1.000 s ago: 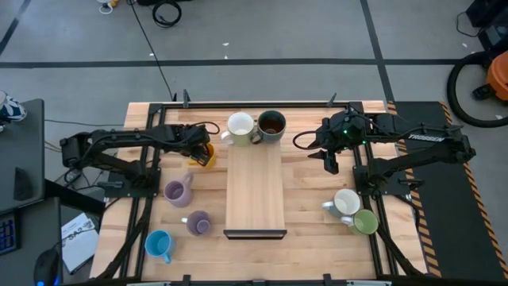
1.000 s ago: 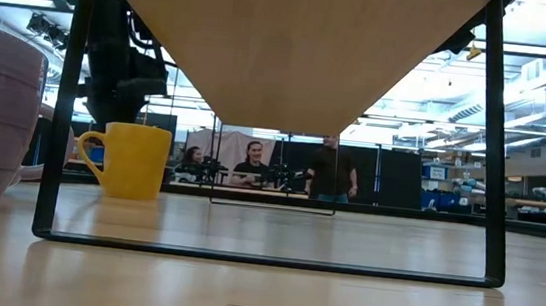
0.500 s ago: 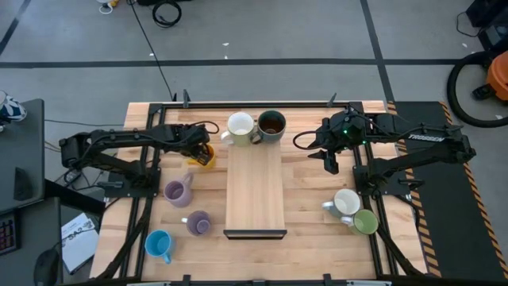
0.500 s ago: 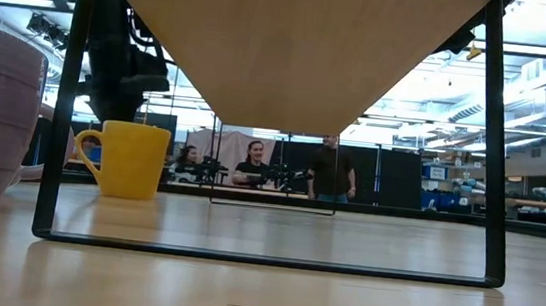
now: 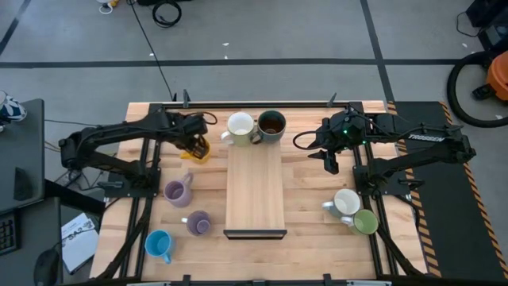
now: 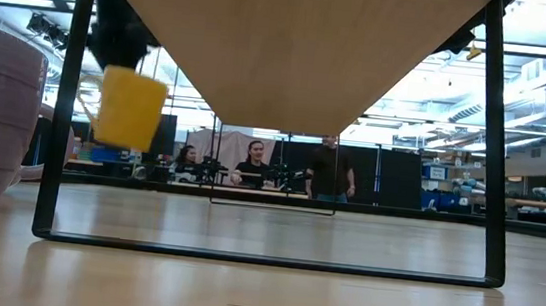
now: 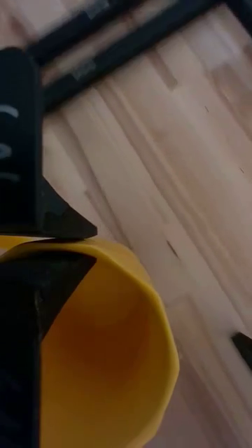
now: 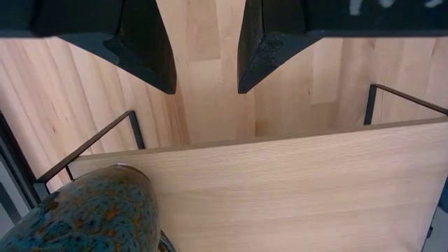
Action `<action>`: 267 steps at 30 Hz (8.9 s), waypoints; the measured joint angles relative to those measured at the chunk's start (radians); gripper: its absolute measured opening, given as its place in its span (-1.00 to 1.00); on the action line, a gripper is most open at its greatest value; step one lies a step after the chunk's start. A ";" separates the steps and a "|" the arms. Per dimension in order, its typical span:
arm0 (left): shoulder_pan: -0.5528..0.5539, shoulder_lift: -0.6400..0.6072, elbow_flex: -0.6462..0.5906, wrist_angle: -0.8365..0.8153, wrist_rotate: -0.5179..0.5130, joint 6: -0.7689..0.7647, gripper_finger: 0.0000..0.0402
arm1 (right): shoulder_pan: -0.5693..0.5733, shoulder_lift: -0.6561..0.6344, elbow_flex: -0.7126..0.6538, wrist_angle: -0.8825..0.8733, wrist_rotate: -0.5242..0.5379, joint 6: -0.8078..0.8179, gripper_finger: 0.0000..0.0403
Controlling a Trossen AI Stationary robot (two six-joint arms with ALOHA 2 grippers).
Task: Place coffee mugs
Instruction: Put the yellow mug on the shelf
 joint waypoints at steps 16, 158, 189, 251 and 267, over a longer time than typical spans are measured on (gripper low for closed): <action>-0.167 0.000 0.318 -0.161 0.198 -0.265 -0.85 | 0.000 0.000 0.000 0.000 0.000 0.000 -0.22; -0.615 0.141 0.321 0.510 0.085 -0.353 -0.49 | 0.000 0.000 0.000 0.008 -0.003 -0.018 -0.22; -0.569 0.364 0.321 0.642 -0.115 -0.366 -0.49 | 0.000 0.000 0.000 0.012 -0.002 -0.018 -0.22; -0.498 0.068 0.266 0.101 -0.335 -0.304 -0.49 | 0.132 0.484 0.000 0.814 -0.001 -0.011 -0.22; -0.501 0.068 0.266 0.113 -0.332 -0.304 -0.49 | 0.131 0.484 0.000 0.869 0.187 -0.011 -0.22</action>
